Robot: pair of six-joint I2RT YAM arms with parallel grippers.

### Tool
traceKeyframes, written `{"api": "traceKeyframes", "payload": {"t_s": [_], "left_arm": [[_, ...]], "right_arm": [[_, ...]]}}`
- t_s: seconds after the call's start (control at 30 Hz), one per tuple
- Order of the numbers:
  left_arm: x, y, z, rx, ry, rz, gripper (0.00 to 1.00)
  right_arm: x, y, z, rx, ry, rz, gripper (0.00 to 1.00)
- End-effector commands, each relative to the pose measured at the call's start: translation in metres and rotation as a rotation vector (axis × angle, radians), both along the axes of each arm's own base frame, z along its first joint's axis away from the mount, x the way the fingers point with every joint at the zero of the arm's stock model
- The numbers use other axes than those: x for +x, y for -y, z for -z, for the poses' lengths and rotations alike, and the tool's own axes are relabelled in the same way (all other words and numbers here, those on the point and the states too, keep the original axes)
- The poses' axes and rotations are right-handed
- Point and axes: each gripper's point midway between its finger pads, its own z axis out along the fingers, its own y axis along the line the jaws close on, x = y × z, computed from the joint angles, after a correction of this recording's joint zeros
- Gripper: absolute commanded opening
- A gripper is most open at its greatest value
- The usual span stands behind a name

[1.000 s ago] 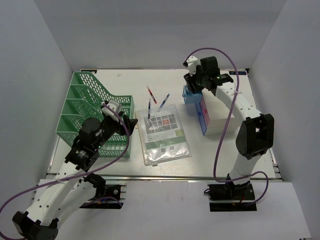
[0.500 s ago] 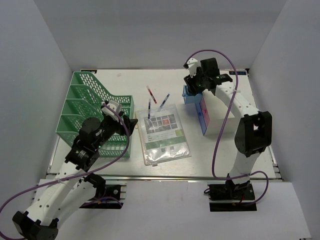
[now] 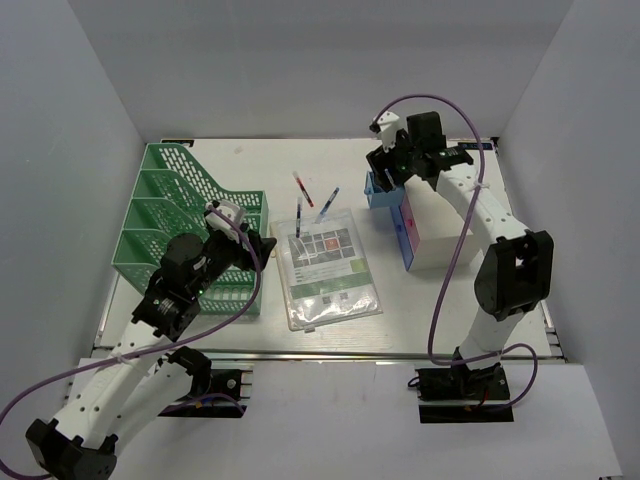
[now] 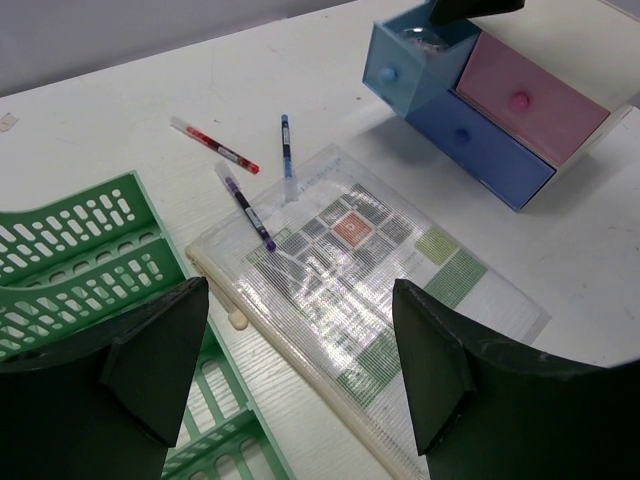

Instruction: Organize the desk

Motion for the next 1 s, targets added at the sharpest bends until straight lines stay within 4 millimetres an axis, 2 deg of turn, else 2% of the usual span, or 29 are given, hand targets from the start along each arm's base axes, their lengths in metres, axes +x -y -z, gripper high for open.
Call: {"api": "traceKeyframes", "payload": {"t_s": [0.0,0.07,0.13,0.23,0.27,0.33,0.37,0.4,0.43,0.47,0.5,0.53,0.57,0.6,0.63,0.67,0.7,0.73,0.77,0.8,0.83,0.87,0.9,0.97], "left_arm": [[0.002,0.000,0.001,0.006,0.005,0.000,0.83],[0.002,0.000,0.003,0.008,0.000,0.000,0.83],[0.002,0.000,0.003,0.009,-0.002,0.002,0.84],[0.003,0.000,0.004,0.011,-0.002,0.001,0.83],[0.003,0.000,0.004,0.010,-0.001,0.001,0.84],[0.002,0.002,0.005,0.006,-0.005,0.007,0.83],[0.003,0.003,0.007,0.006,-0.009,0.015,0.78],[0.002,0.006,0.009,0.002,-0.015,0.025,0.75],[0.003,0.012,0.014,0.003,-0.034,0.053,0.70],[0.004,0.016,0.017,0.003,-0.047,0.071,0.52],[0.004,0.022,0.018,-0.011,-0.062,0.095,0.43],[0.008,0.029,0.030,-0.008,-0.108,0.113,0.35],[0.010,0.034,0.029,-0.020,-0.119,0.131,0.28],[0.012,0.042,0.029,-0.054,-0.137,0.147,0.21],[0.016,0.052,0.041,-0.065,-0.190,0.173,0.20],[0.020,0.058,0.040,-0.089,-0.207,0.184,0.20],[0.027,0.065,0.033,-0.160,-0.218,0.177,0.19],[0.033,0.070,0.033,-0.200,-0.236,0.172,0.19],[0.043,0.077,0.047,-0.222,-0.289,0.156,0.19],[0.052,0.085,0.038,-0.310,-0.295,0.148,0.21],[0.060,0.090,0.040,-0.343,-0.313,0.141,0.22],[0.073,0.096,0.061,-0.351,-0.369,0.108,0.24],[0.086,0.103,0.049,-0.415,-0.376,0.093,0.27],[0.110,0.117,0.054,-0.484,-0.422,0.055,0.29]], "right_arm": [[0.001,-0.003,-0.051,0.060,0.111,-0.009,0.74],[0.001,-0.002,-0.050,0.058,0.110,-0.006,0.79],[0.002,-0.001,-0.049,0.054,0.109,-0.003,0.80],[0.002,0.001,-0.049,0.063,0.110,0.004,0.78],[-0.001,0.000,-0.058,0.079,0.132,-0.004,0.75],[-0.008,-0.004,-0.066,0.114,0.141,-0.040,0.51],[-0.015,-0.002,-0.073,0.126,0.153,-0.047,0.37],[-0.020,-0.004,-0.077,0.139,0.156,-0.062,0.21],[-0.025,-0.004,-0.081,0.160,0.161,-0.076,0.00],[-0.035,0.001,-0.081,0.169,0.164,-0.076,0.00],[-0.038,0.004,-0.083,0.185,0.174,-0.081,0.00],[-0.042,0.007,-0.082,0.196,0.173,-0.069,0.00],[-0.046,0.017,-0.092,0.209,0.204,-0.034,0.00],[-0.043,0.030,-0.078,0.196,0.214,0.038,0.00],[-0.039,0.044,-0.076,0.189,0.235,0.112,0.00],[-0.039,0.059,-0.082,0.197,0.270,0.201,0.00],[-0.032,0.089,-0.069,0.157,0.306,0.343,0.00],[-0.033,0.097,-0.065,0.156,0.312,0.378,0.00],[-0.031,0.118,-0.066,0.147,0.333,0.456,0.00],[-0.032,0.137,-0.054,0.129,0.321,0.522,0.00],[-0.031,0.150,-0.051,0.135,0.319,0.560,0.00],[-0.032,0.157,-0.049,0.145,0.319,0.579,0.00],[-0.033,0.166,-0.037,0.150,0.301,0.600,0.00],[-0.033,0.187,-0.032,0.131,0.310,0.652,0.00]]}}
